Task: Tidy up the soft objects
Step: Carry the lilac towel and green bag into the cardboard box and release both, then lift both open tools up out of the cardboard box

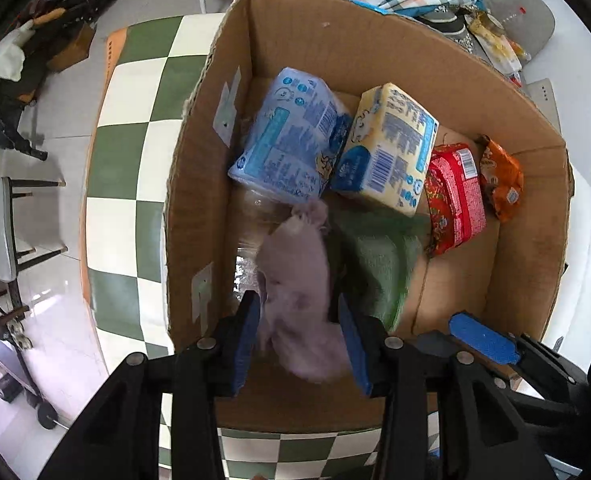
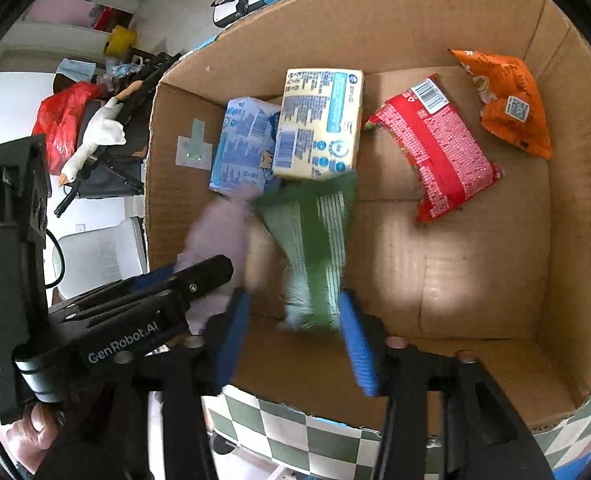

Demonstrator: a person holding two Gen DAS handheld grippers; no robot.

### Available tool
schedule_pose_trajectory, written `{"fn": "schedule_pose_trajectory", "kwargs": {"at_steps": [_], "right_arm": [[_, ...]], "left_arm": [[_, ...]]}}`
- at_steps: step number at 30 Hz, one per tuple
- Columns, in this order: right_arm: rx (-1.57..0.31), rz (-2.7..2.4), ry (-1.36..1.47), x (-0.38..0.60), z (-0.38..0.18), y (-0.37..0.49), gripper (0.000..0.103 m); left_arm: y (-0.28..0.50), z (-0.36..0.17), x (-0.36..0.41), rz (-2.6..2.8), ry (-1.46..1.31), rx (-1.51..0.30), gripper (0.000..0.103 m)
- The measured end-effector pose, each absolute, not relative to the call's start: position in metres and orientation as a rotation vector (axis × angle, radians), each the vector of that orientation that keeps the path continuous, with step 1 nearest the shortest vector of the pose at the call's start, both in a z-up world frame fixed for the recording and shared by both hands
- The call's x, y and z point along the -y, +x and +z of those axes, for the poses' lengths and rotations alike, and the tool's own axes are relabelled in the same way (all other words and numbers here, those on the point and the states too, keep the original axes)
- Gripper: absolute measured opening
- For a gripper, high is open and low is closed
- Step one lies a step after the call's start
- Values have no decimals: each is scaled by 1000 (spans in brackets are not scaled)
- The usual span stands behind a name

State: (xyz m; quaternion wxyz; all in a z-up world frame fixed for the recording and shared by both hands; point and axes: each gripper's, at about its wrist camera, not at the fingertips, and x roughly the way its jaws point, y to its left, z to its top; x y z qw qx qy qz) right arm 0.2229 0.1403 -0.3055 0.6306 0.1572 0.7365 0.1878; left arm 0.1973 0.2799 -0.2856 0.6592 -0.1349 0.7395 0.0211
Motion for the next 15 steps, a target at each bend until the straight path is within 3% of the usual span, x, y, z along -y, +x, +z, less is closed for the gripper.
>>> {"fn": "schedule_pose_trajectory", "kwargs": {"at_steps": [2, 3, 7, 9, 11, 15], "right_arm": [[-1684, 421, 347, -138, -304, 223, 57], [-1683, 419, 340, -136, -303, 222, 59], [-1669, 387, 307, -126, -298, 219, 70], [-1657, 361, 281, -119, -294, 218, 72], [-1645, 333, 250, -111, -292, 215, 82], [-1624, 252, 156, -99, -289, 207, 93]], "left_arm": [[197, -283, -280, 48, -313, -1663, 41], [196, -281, -279, 48, -313, -1657, 49], [192, -271, -275, 60, -296, -1615, 62], [189, -267, -274, 68, -298, -1590, 80], [184, -266, -274, 83, -313, -1571, 89], [172, -269, -265, 116, -285, -1558, 100]]}}
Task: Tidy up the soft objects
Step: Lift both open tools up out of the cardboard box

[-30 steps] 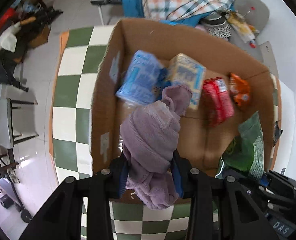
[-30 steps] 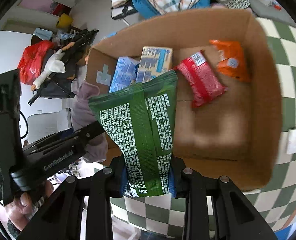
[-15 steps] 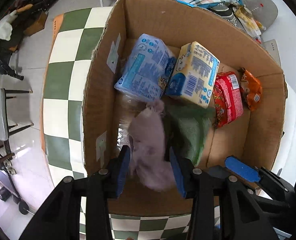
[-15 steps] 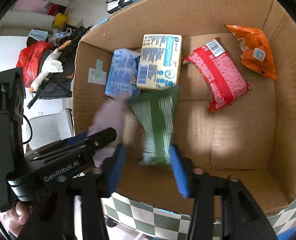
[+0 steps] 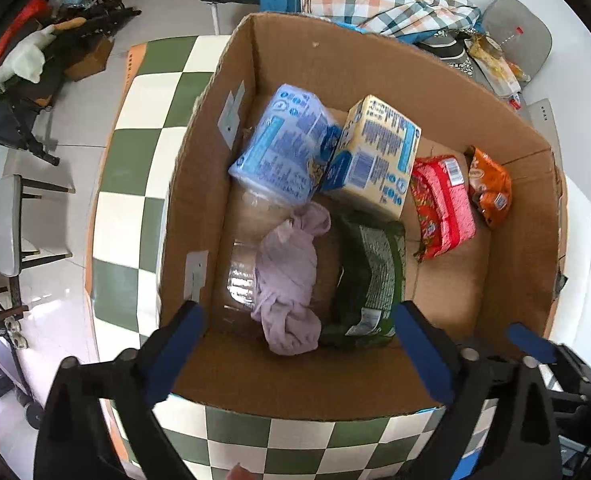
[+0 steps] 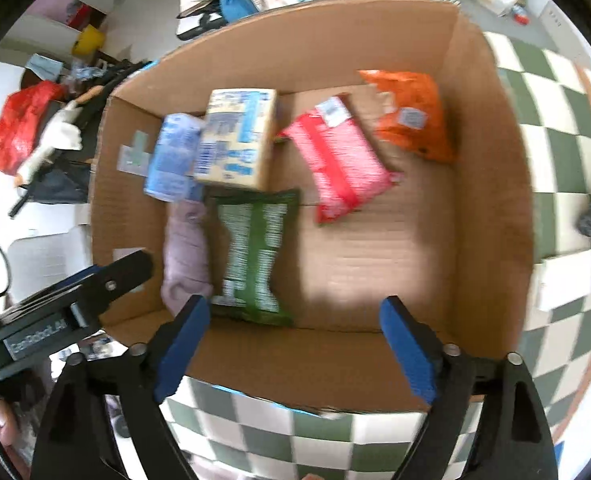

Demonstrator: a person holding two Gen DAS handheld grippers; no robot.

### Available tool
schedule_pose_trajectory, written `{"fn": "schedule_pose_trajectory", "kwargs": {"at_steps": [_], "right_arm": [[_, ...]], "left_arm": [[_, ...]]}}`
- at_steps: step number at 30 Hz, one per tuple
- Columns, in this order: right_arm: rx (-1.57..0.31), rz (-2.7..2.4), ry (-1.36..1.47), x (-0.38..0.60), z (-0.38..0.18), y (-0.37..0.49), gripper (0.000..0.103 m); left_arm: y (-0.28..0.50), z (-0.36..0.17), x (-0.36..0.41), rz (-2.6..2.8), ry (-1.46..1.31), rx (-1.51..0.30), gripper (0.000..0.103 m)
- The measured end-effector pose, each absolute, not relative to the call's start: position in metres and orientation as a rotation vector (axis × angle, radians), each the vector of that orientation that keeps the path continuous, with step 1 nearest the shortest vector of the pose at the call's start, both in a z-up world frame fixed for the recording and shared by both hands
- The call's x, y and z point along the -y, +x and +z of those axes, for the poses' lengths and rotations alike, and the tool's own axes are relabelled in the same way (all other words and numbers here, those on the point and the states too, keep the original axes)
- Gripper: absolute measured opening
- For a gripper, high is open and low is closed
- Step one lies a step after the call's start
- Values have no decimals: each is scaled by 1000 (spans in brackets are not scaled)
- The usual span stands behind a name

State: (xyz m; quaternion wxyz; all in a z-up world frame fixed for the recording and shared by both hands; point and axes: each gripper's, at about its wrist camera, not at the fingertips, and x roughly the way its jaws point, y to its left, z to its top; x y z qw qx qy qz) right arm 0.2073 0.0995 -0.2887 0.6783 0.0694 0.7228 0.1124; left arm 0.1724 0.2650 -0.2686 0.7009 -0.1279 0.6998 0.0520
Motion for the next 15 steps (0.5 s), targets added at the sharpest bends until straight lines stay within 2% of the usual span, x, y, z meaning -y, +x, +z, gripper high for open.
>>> {"fn": "schedule_pose_trajectory", "kwargs": {"at_steps": [2, 8, 15], "right_arm": [[-1614, 220, 117, -95, -288, 205, 100], [-1550, 148, 17, -75, -279, 197, 100], [-1476, 109, -36, -62, -258, 187, 100]], "left_arm": [[168, -269, -261, 123, -267, -1548, 100], [155, -264, -246, 162, -185, -1498, 101], [143, -235, -233, 162, -138, -1416, 101]]}}
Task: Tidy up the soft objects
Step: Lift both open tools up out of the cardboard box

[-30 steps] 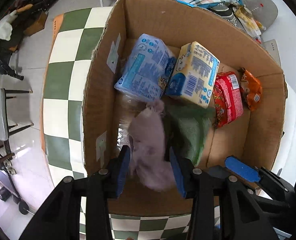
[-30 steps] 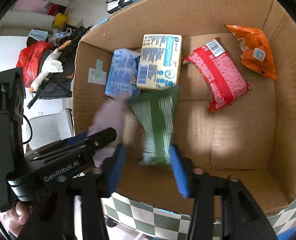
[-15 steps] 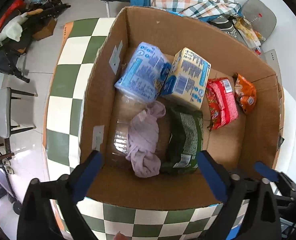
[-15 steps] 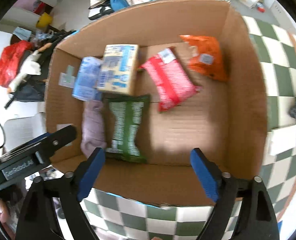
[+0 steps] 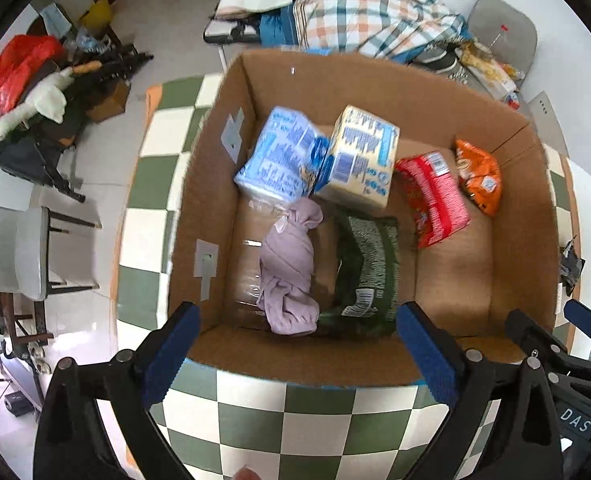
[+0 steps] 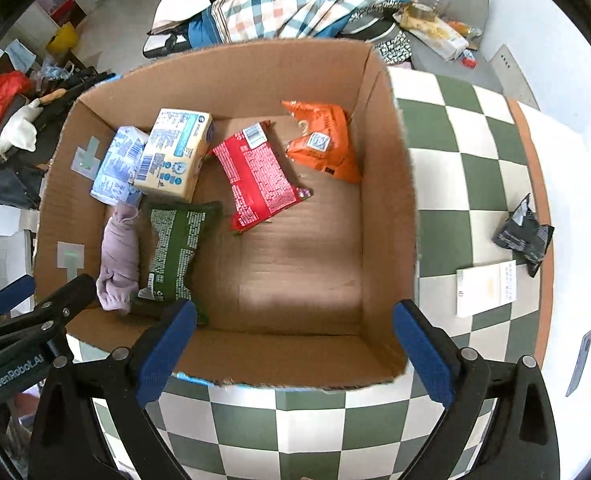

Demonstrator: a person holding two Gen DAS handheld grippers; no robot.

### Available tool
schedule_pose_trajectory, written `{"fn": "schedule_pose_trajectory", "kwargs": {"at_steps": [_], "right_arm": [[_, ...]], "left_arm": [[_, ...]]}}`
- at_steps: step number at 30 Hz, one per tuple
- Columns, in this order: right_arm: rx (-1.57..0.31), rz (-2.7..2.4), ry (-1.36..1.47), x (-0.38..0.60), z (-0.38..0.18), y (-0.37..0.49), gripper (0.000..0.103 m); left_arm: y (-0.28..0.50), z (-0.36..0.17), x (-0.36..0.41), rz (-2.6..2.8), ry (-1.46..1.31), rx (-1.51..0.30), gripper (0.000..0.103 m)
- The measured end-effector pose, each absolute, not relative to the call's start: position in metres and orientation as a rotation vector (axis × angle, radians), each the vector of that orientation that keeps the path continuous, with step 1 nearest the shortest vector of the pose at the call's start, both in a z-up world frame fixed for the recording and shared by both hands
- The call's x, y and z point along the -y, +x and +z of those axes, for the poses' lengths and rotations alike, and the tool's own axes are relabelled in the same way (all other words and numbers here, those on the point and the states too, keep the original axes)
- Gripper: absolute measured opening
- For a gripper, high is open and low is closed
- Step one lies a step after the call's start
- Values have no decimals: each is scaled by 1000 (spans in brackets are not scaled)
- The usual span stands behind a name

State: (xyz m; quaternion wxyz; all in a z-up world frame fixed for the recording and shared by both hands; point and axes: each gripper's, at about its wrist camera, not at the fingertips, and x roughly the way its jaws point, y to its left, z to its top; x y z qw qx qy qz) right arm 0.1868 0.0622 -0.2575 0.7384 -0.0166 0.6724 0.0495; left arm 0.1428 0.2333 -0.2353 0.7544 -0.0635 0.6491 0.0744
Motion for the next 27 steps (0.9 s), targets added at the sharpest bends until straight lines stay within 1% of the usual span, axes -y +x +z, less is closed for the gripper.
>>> {"fn": "schedule_pose_trajectory", "kwargs": {"at_steps": [8, 16, 22, 27], "right_arm": [[-1382, 131, -36, -47, -204, 161, 100], [-1311, 183, 12, -28, -147, 127, 100], [-1309, 241, 81, -14, -128, 114, 100], [-1328, 237, 149, 26, -127, 112, 100]], "left_arm": [[116, -181, -224, 152, -155, -1301, 101], [86, -139, -214, 145, -160, -1241, 101], [84, -122, -193, 100, -150, -1231, 101], [101, -111, -134, -6, 24, -1210, 101]]}}
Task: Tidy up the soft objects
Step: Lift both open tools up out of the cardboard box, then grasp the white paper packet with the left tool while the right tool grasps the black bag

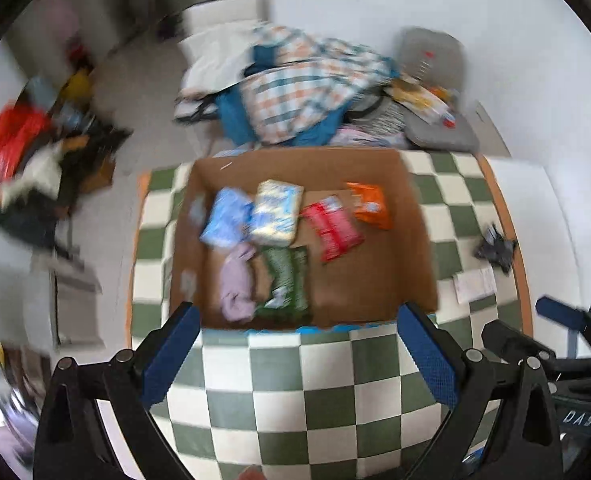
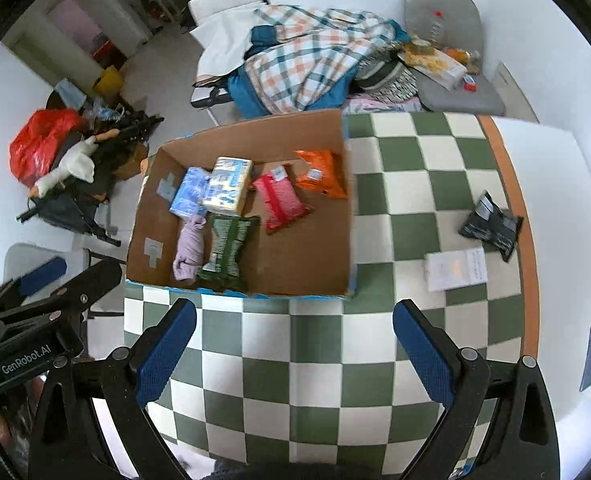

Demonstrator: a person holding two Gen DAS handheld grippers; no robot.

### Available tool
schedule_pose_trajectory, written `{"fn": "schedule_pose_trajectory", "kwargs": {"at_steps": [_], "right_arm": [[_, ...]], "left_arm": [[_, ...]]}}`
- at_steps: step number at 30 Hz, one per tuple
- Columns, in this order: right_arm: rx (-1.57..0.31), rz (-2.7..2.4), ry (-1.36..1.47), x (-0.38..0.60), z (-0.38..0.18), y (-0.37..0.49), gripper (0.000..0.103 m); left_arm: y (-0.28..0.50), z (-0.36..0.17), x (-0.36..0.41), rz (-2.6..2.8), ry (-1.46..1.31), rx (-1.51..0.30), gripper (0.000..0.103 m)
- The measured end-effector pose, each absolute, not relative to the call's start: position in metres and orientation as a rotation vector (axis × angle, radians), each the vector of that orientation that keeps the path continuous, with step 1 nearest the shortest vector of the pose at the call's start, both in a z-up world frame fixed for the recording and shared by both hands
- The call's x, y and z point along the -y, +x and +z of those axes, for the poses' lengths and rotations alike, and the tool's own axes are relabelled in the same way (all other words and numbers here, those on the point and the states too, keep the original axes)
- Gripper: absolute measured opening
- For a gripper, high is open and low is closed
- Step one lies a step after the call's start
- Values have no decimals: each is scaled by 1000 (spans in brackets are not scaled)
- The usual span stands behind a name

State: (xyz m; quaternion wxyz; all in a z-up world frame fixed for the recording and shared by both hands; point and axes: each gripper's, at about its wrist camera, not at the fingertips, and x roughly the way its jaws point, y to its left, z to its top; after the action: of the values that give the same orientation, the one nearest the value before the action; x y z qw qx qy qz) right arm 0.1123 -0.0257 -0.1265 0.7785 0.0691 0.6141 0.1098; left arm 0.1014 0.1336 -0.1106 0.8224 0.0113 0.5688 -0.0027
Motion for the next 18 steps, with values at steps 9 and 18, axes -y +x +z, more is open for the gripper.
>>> {"fn": "schedule_pose_trajectory", "kwargs": {"at_steps": [9, 18], "right_arm": [[-1418, 28, 223, 188, -165, 114, 100], [-1556, -1, 350, 330, -248, 137, 100]], "left_arm": [[163, -166, 61, -358, 488, -1263, 101], [193, -302, 198, -607, 784, -1460, 99]]}}
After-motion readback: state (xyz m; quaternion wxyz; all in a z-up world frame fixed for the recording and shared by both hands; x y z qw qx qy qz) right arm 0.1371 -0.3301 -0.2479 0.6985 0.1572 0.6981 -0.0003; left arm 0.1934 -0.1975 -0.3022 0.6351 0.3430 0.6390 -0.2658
